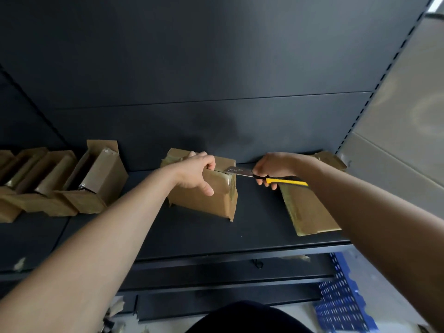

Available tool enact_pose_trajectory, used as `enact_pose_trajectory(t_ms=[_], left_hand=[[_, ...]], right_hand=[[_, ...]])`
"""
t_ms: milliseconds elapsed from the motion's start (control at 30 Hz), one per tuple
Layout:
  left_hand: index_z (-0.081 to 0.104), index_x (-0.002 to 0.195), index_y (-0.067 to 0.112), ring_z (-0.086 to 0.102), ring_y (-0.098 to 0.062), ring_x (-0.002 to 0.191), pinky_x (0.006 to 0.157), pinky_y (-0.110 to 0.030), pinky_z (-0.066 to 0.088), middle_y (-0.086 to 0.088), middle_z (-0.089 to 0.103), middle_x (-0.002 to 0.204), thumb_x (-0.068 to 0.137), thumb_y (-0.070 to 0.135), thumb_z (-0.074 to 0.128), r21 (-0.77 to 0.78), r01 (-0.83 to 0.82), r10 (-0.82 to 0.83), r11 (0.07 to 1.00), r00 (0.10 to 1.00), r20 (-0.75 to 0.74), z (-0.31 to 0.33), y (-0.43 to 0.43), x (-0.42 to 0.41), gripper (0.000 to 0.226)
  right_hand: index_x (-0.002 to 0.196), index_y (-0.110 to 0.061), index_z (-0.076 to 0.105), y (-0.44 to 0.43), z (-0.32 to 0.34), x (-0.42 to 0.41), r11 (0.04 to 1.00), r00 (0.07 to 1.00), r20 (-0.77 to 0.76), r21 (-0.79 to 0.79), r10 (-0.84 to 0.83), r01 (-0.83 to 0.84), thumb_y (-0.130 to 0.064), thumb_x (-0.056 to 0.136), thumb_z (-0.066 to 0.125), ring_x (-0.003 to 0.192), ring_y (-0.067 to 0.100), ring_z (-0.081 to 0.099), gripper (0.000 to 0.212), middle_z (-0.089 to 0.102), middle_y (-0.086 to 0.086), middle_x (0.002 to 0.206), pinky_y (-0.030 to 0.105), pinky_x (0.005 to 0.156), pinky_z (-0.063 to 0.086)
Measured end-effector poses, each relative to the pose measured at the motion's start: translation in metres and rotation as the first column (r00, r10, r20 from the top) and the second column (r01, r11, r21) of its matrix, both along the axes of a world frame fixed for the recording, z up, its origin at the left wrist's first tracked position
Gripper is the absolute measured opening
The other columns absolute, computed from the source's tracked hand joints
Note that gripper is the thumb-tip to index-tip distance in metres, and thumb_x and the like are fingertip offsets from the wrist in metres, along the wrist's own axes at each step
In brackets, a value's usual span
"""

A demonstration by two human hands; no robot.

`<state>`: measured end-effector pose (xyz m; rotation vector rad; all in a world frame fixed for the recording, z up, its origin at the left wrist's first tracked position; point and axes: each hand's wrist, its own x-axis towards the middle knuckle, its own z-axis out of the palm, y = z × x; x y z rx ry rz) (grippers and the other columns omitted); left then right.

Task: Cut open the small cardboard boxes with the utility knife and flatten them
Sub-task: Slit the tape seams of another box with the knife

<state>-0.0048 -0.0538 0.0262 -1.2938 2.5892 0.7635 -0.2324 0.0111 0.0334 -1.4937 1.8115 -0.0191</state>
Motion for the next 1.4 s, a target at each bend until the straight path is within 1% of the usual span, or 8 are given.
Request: enact_pose_trajectory(t_ms=[100,200,300,667,800,1067,1267,1400], left_hand=[[0.039,0.084,0.036,0.04,-0.013,0.097,0.07,-0.027,0.035,0.007,0.035,0.112,0.067,0.028,0.082,0.03,0.014,-0.015,0.999,1.0,0.013,0.002,0.003,0.001,0.047],[0.044,0.079,0.034,0.043,-0.012,0.09,0.062,-0.024,0.032,0.012,0.038,0.104,0.073,0.025,0.078,0.05,0.014,-0.014,0.999,1.0,-0.006,0.005,0.001,0.003,0.036],[0.048,0.074,0.033,0.045,-0.015,0.09,0.065,-0.026,0.033,0.009,0.042,0.098,0.08,0.025,0.072,0.044,0.042,-0.043,0.998,0.999,0.027,0.005,-0.002,0.004,0.026],[0.052,0.073,0.03,0.049,-0.019,0.09,0.071,-0.029,0.041,0.005,0.044,0.095,0.082,0.016,0.071,0.067,0.063,-0.068,0.996,0.994,0.081,0.002,-0.003,-0.001,0.025],[0.053,0.072,0.029,0.05,-0.022,0.093,0.081,-0.035,0.045,0.004,0.045,0.094,0.081,0.015,0.071,0.08,0.053,-0.059,0.995,0.995,0.079,0.001,-0.004,0.002,0.025],[0.054,0.071,0.027,0.05,-0.021,0.091,0.079,-0.034,0.044,0.005,0.047,0.09,0.079,0.014,0.073,0.06,0.056,-0.06,0.997,0.997,0.057,0.001,-0.005,-0.001,0.025],[0.054,0.07,0.027,0.048,-0.018,0.084,0.077,-0.035,0.044,0.006,0.048,0.086,0.08,0.014,0.072,0.078,0.031,-0.03,0.996,1.0,-0.009,0.001,-0.006,0.005,0.025],[0.054,0.069,0.024,0.045,-0.014,0.08,0.073,-0.031,0.042,0.006,0.047,0.084,0.078,0.009,0.072,0.063,0.065,-0.062,0.996,0.997,-0.038,0.001,-0.004,-0.006,0.025]], right_hand=[[0.072,-0.007,0.064,-0.009,0.008,0.002,0.994,0.99,-0.101,0.044,0.1,-0.096,-0.023,0.094,0.043,0.055,0.02,0.061,0.034,0.063,0.007,0.066,0.03,0.068,0.05],[0.066,-0.008,0.063,-0.018,0.016,0.01,0.98,0.967,-0.17,0.096,0.188,-0.173,-0.024,0.091,0.047,0.052,0.02,0.061,0.033,0.062,0.005,0.06,0.027,0.062,0.049],[0.065,-0.009,0.063,-0.024,0.017,0.021,0.962,0.941,-0.21,0.121,0.266,-0.245,-0.026,0.092,0.048,0.052,0.019,0.06,0.035,0.062,0.004,0.06,0.027,0.062,0.049],[0.067,-0.009,0.06,-0.029,0.015,0.04,0.906,0.877,-0.238,0.193,0.417,-0.378,-0.027,0.095,0.047,0.055,0.02,0.058,0.035,0.06,0.005,0.063,0.03,0.068,0.047],[0.07,-0.008,0.057,-0.025,0.013,0.045,0.892,0.865,-0.225,0.166,0.449,-0.42,-0.026,0.096,0.045,0.058,0.02,0.057,0.034,0.058,0.005,0.065,0.03,0.07,0.047],[0.067,-0.012,0.056,-0.022,0.016,0.048,0.874,0.815,-0.323,0.101,0.481,-0.475,-0.029,0.093,0.045,0.058,0.019,0.056,0.032,0.057,0.002,0.065,0.031,0.073,0.048],[0.065,-0.012,0.053,-0.013,0.02,0.034,0.897,0.86,-0.256,0.121,0.441,-0.424,-0.026,0.092,0.043,0.051,0.018,0.052,0.032,0.055,0.003,0.06,0.028,0.061,0.044],[0.067,-0.01,0.052,-0.008,0.014,0.036,0.919,0.895,-0.207,0.117,0.394,-0.377,-0.025,0.094,0.044,0.054,0.02,0.051,0.032,0.055,0.005,0.063,0.029,0.063,0.044]])
